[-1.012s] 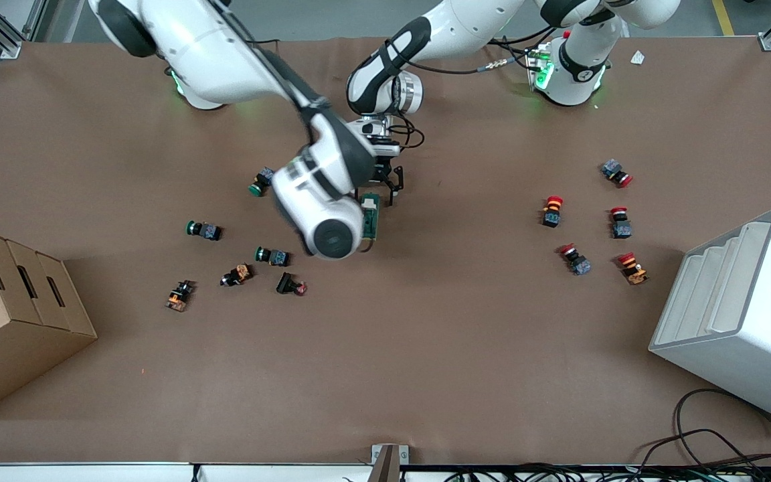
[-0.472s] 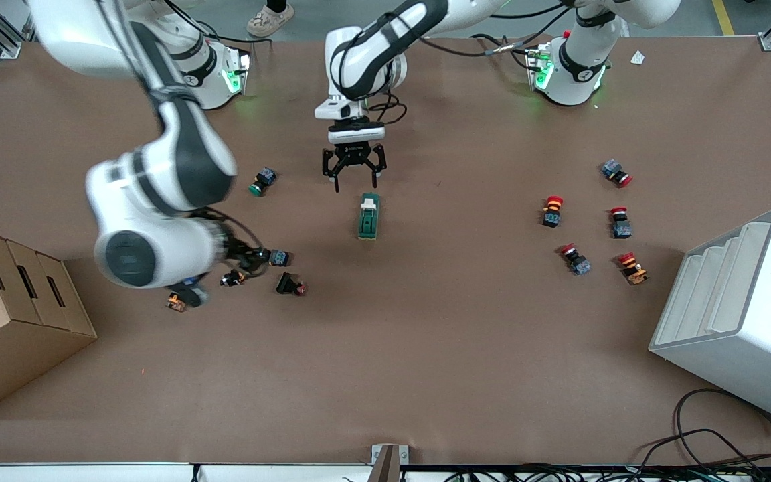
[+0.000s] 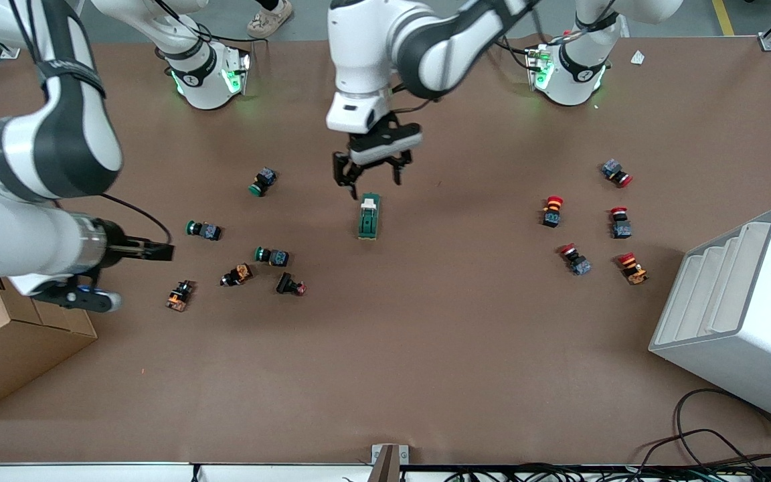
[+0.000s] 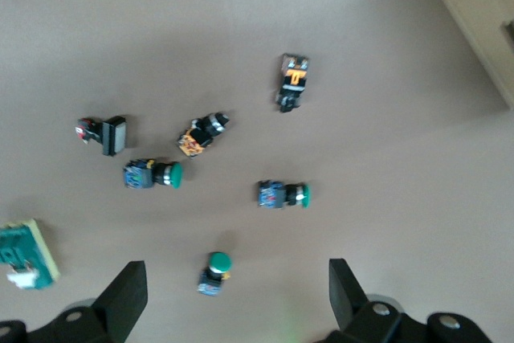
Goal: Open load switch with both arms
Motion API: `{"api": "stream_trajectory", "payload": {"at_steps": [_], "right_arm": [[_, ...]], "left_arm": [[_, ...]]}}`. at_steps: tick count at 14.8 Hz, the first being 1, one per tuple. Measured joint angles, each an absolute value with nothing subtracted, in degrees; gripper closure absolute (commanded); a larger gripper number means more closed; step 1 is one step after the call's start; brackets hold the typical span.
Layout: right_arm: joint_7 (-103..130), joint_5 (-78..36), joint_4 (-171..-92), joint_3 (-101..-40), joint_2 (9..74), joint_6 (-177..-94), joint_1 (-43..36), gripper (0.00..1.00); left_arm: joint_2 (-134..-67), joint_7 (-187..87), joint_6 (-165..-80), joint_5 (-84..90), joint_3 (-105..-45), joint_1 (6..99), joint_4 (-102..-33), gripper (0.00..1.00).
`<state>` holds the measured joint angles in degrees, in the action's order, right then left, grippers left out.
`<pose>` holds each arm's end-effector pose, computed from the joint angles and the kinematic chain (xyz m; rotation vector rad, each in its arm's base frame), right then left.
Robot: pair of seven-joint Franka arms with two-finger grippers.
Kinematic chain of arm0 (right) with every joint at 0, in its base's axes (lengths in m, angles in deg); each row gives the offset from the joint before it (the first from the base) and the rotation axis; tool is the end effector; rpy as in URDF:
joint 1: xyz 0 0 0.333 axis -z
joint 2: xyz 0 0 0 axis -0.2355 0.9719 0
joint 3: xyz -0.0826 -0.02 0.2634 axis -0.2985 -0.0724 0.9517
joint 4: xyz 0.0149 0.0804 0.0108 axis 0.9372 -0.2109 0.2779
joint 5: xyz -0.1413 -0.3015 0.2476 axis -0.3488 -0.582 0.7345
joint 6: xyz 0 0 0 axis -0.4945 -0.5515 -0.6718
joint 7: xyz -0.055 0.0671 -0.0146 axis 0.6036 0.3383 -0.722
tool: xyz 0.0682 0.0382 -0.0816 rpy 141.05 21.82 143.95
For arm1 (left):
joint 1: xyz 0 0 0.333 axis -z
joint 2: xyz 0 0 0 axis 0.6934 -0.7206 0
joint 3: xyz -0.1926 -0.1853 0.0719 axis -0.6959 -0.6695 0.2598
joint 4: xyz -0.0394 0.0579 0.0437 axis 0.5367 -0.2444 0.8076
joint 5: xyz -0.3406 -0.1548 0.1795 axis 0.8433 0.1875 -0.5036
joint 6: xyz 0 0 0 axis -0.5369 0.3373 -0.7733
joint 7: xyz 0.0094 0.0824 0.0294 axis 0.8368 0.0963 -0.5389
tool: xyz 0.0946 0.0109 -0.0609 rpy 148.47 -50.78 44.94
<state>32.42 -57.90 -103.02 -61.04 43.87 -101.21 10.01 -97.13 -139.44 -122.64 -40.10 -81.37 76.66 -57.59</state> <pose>0.6582 0.0772 0.4479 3.0829 -0.1767 -0.4280 0.4246 -0.5427 0.4006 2.9645 0.7044 0.6365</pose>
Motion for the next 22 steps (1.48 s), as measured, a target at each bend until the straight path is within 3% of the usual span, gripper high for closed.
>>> {"api": "stream_trajectory", "payload": {"at_steps": [6, 12, 19, 22], "right_arm": [[17.3, -58.2, -103.1, -61.1, 41.3, -101.2, 17.9, 0.0], [16.8, -58.2, -102.9, -60.9, 39.8, -99.5, 18.3, 0.0], [16.8, -58.2, -101.1, -60.3, 38.8, -96.7, 18.3, 0.0], [16.8, -58.2, -100.8, -60.1, 37.4, -96.0, 18.3, 0.0]], "left_arm": [[-95.7, -124.5, -109.1, -27.9, -81.4, 65.5, -48.1, 0.0], [-87.4, -102.7, -104.9, -15.7, -80.4, 52.8, -46.8, 0.0], [-79.8, -66.7, -93.6, -6.1, -63.7, 48.4, -48.1, 0.0], [-78.1, -55.7, -90.5, -5.9, -61.5, 46.8, -49.7, 0.0]]}}
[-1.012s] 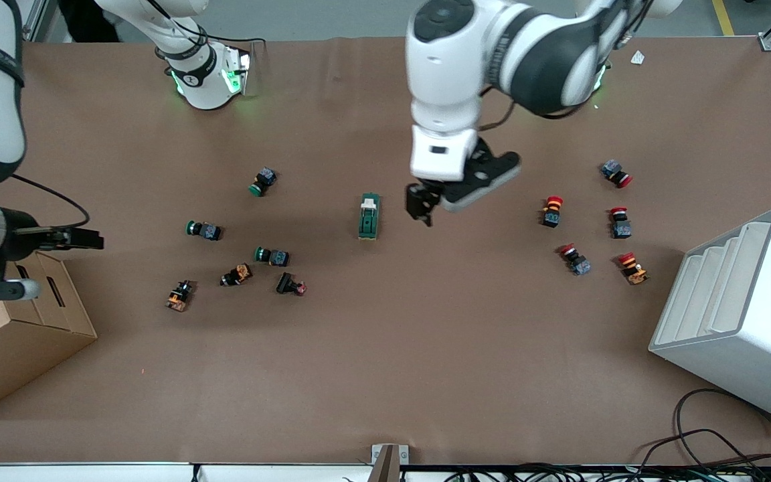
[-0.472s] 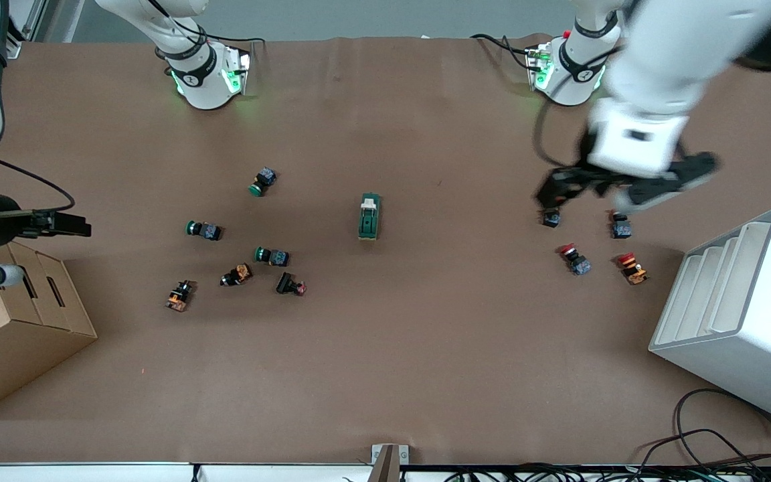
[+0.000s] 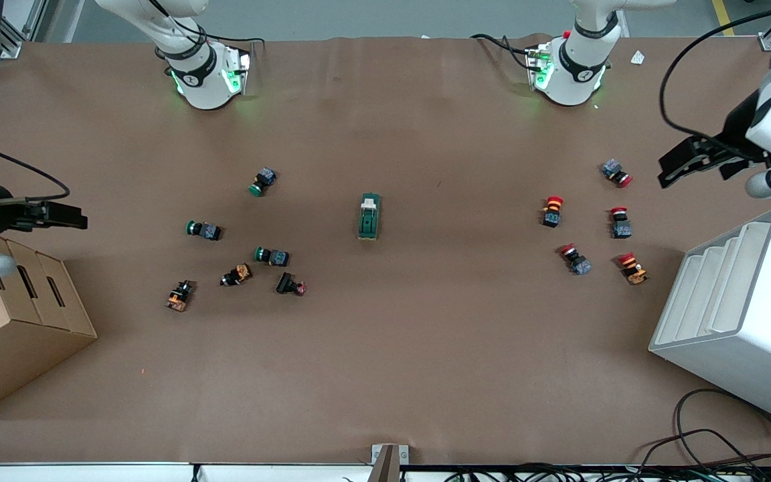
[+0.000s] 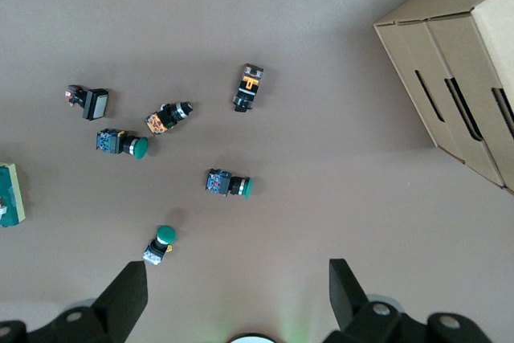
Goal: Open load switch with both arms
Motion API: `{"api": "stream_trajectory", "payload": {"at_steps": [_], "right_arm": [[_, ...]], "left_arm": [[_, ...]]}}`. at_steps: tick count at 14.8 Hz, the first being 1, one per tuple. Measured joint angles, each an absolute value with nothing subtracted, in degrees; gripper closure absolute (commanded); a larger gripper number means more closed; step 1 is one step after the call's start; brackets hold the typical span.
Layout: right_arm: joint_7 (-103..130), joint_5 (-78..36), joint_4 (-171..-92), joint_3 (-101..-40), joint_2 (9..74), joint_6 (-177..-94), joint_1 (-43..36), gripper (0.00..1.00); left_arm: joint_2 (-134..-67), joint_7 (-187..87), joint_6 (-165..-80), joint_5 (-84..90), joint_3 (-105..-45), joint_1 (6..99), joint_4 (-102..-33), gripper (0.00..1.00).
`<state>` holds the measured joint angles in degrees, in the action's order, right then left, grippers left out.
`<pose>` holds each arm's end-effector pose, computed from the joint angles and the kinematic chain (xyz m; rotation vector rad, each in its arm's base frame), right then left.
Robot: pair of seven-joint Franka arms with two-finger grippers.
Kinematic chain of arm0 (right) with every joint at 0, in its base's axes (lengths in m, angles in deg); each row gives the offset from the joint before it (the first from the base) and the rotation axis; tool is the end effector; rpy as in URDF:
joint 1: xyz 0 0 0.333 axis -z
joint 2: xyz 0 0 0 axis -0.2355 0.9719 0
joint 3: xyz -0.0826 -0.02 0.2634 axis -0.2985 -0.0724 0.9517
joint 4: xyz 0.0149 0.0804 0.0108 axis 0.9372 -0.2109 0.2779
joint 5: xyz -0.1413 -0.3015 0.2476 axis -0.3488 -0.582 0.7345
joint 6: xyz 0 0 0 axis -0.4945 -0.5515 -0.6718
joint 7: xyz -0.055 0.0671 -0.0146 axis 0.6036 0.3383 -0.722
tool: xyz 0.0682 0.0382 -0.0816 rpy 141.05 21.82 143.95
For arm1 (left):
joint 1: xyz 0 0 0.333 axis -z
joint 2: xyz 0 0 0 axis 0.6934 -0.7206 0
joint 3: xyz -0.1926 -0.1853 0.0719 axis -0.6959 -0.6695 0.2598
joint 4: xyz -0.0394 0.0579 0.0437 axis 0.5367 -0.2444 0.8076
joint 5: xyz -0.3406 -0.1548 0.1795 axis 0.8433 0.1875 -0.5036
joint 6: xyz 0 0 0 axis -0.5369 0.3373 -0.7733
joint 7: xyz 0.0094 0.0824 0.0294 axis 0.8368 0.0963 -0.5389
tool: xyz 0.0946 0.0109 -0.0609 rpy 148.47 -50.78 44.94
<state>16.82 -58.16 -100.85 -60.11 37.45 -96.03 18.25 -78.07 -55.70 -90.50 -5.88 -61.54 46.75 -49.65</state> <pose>0.6355 -0.0086 0.5333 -3.0993 -0.0466 0.3349 0.5783 -0.0757 0.6070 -3.1390 -0.1248 0.0112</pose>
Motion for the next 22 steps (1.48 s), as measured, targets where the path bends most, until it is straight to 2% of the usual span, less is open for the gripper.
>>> {"api": "stream_trajectory", "payload": {"at_steps": [4, 6, 10, 13, 22], "right_arm": [[16.8, -58.2, -101.0, -60.2, 35.2, -94.9, 17.6, 0.0], [16.8, -58.2, -102.8, -62.1, 33.4, -95.8, 15.2, 0.0], [16.8, -58.2, -114.0, -64.3, 25.7, -101.7, 12.6, 0.0], [16.8, -58.2, -117.3, -65.0, 22.4, -102.0, 12.6, 0.0], [16.8, -58.2, -118.6, -65.2, 16.0, -98.2, 13.9, 0.0]], "left_arm": [[-73.9, -52.2, -90.2, -5.6, -61.4, 46.2, -55.1, 0.0], [-71.7, -52.0, -90.2, -5.0, -61.5, 46.3, -57.5, 0.0], [-68.5, -51.3, -91.0, -4.8, -61.6, 46.5, -61.2, 0.0], [-68.2, -48.9, -91.3, -4.8, -61.6, 46.6, -61.7, 0.0], [-68.2, -44.7, -91.4, -4.8, -61.4, 46.2, -61.8, 0.0]]}}
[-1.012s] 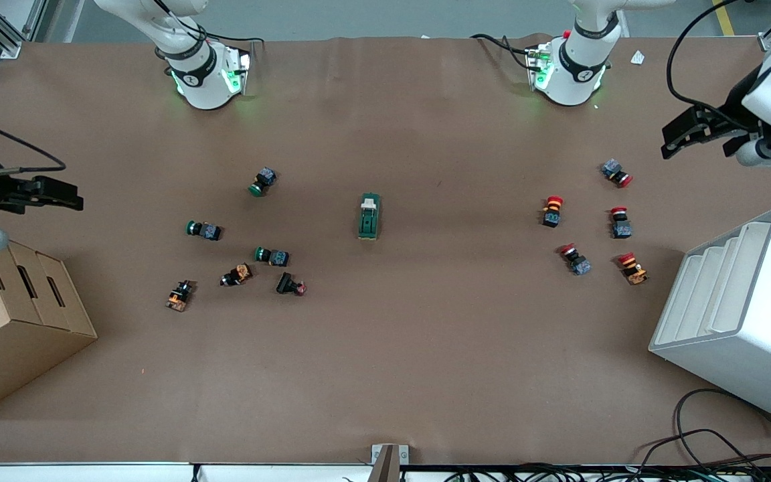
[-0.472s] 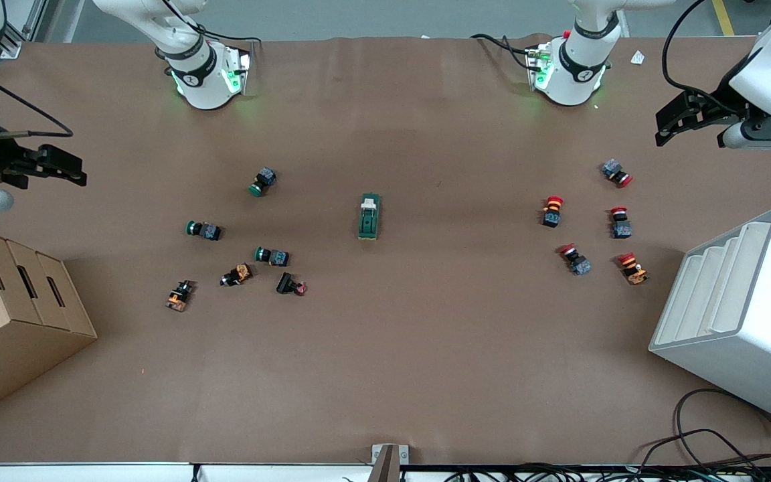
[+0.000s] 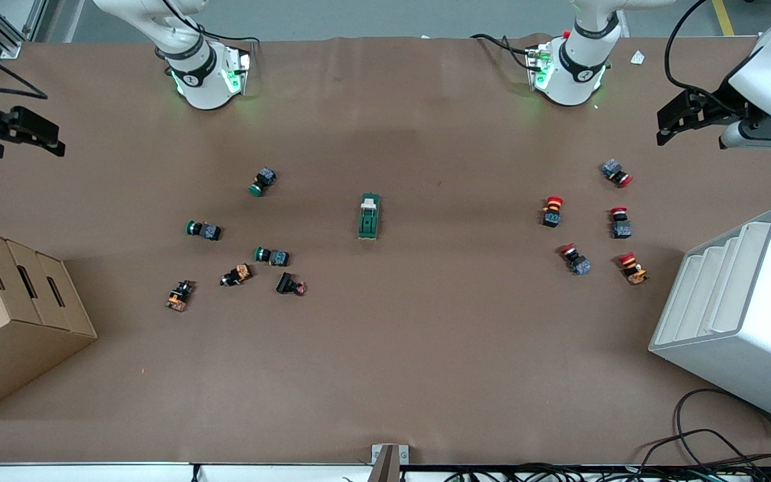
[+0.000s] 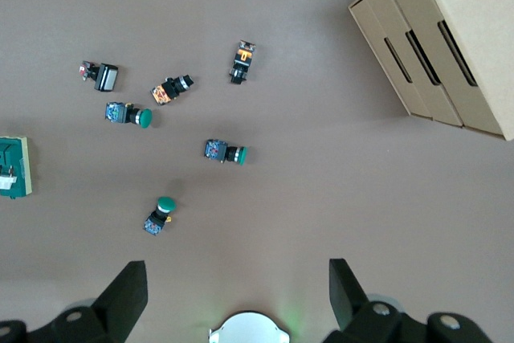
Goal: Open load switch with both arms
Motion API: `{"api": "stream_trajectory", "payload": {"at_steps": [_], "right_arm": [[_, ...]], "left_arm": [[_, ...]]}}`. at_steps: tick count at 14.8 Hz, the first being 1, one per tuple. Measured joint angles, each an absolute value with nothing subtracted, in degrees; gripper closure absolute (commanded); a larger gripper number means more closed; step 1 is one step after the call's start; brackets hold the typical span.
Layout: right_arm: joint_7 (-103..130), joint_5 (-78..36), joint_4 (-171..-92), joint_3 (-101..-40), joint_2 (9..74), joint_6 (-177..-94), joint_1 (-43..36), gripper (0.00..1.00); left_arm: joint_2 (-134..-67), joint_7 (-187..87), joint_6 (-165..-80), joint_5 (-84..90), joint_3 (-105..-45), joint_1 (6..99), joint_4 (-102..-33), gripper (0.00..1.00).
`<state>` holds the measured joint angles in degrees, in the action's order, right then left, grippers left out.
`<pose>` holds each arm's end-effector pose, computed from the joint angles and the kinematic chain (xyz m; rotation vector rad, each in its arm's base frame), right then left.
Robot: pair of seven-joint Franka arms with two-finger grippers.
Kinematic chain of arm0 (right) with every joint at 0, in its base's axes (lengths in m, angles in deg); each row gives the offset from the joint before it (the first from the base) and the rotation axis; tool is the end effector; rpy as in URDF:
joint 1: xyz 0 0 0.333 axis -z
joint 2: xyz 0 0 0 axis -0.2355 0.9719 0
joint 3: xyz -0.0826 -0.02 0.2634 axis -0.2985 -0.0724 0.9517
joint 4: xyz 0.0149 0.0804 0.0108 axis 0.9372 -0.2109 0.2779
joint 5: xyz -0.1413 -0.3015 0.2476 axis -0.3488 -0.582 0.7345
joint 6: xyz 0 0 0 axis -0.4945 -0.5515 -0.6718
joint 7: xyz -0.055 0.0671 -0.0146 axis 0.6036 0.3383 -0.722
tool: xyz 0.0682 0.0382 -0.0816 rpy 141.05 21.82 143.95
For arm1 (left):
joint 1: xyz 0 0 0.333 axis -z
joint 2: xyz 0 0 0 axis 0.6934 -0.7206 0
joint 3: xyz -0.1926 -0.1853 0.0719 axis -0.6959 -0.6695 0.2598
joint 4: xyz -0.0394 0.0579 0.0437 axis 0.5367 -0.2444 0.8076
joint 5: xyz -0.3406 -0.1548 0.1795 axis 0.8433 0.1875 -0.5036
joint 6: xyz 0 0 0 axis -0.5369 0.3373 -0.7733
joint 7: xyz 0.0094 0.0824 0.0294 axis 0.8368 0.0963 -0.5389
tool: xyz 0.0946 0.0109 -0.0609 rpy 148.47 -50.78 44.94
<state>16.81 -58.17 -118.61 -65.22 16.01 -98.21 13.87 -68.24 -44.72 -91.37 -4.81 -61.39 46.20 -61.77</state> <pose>0.5446 -0.0073 0.6116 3.1317 0.0301 -0.1796 0.5325 -0.0688 0.6012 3.1337 -0.1577 -0.0513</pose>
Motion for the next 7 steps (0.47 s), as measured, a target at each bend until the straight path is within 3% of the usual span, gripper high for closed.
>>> {"api": "stream_trajectory", "payload": {"at_steps": [7], "right_arm": [[16.8, -58.1, -118.9, -65.1, 13.2, -96.7, 13.9, 0.0]], "left_arm": [[-68.2, -43.2, -90.1, -4.8, -61.3, 45.5, -61.0, 0.0]]}}
